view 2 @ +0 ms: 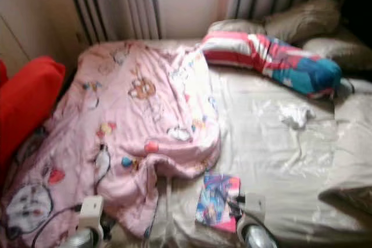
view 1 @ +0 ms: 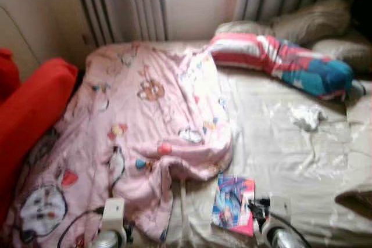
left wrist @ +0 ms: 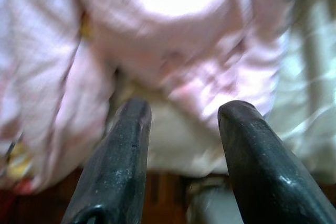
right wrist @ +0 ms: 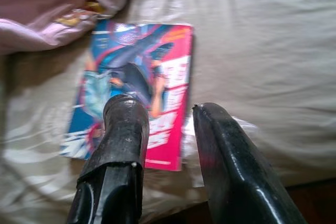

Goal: Clean up the room

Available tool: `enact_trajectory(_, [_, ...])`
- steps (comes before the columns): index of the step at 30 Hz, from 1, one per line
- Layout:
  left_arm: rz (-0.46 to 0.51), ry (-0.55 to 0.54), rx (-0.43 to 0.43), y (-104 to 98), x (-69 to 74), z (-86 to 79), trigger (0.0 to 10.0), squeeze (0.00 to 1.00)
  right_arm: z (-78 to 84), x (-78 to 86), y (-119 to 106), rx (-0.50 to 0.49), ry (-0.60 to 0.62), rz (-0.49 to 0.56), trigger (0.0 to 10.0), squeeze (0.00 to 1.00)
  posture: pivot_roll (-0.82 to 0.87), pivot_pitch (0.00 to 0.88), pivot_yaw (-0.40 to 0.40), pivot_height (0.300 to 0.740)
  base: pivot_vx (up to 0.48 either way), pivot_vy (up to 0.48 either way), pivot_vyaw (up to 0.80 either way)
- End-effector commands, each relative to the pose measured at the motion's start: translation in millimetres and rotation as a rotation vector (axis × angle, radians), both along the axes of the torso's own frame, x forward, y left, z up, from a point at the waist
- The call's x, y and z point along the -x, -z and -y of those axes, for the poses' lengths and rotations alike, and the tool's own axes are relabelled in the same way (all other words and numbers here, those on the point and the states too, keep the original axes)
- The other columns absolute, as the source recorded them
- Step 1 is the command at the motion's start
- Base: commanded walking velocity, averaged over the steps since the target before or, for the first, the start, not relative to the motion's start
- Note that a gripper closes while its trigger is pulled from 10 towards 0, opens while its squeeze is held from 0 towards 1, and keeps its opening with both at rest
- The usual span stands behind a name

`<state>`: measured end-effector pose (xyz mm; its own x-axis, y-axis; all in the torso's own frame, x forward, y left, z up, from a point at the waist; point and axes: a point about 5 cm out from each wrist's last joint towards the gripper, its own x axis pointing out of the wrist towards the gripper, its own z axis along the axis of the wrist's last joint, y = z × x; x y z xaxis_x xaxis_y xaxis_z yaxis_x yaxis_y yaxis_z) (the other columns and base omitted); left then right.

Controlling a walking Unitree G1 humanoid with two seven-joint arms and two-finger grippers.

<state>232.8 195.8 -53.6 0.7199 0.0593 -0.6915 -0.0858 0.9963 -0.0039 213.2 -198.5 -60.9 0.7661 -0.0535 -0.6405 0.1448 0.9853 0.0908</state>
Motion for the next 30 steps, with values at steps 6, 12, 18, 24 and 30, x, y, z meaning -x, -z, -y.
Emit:
enact_trajectory(6, [0.092, -0.082, 0.053, 0.0, 5.8, -2.5, 10.0, 0.0, 2.6, 2.4, -3.5, 0.022, 0.005, 0.085, 10.0, 0.0, -0.05, 0.024, 0.017, 0.74, 0.0, 0.0, 0.0])
enact_trajectory(12, [0.147, -0.077, 0.063, -2.6, 5.9, -3.3, 10.0, 0.0, 3.0, 2.9, -7.6, 0.043, 0.02, 0.159, 10.0, 0.0, -0.06, 0.044, 0.027, 0.74, 0.0, 0.0, 0.0])
enact_trajectory(18, [0.305, -0.085, 0.055, -29.0, -25.5, -5.2, 10.0, 0.0, 8.1, -29.9, -33.4, 0.092, 0.003, 0.294, 10.0, 0.0, -0.07, 0.062, 0.027, 0.74, 0.0, 0.0, 0.0])
enact_trajectory(24, [0.601, -0.02, 0.004, -95.5, -83.2, -8.9, 10.0, 0.0, 6.4, -84.1, -89.5, 0.156, -0.053, 0.544, 10.0, 0.0, -0.07, 0.051, 0.015, 0.74, 0.0, 0.0, 0.0])
enact_trajectory(30, [0.63, 0.018, -0.007, -93.1, -78.2, -2.5, 10.0, 0.0, 8.5, -70.8, -82.0, 0.163, -0.052, 0.56, 10.0, 0.0, -0.08, 0.025, 0.008, 0.74, 0.0, 0.0, 0.0])
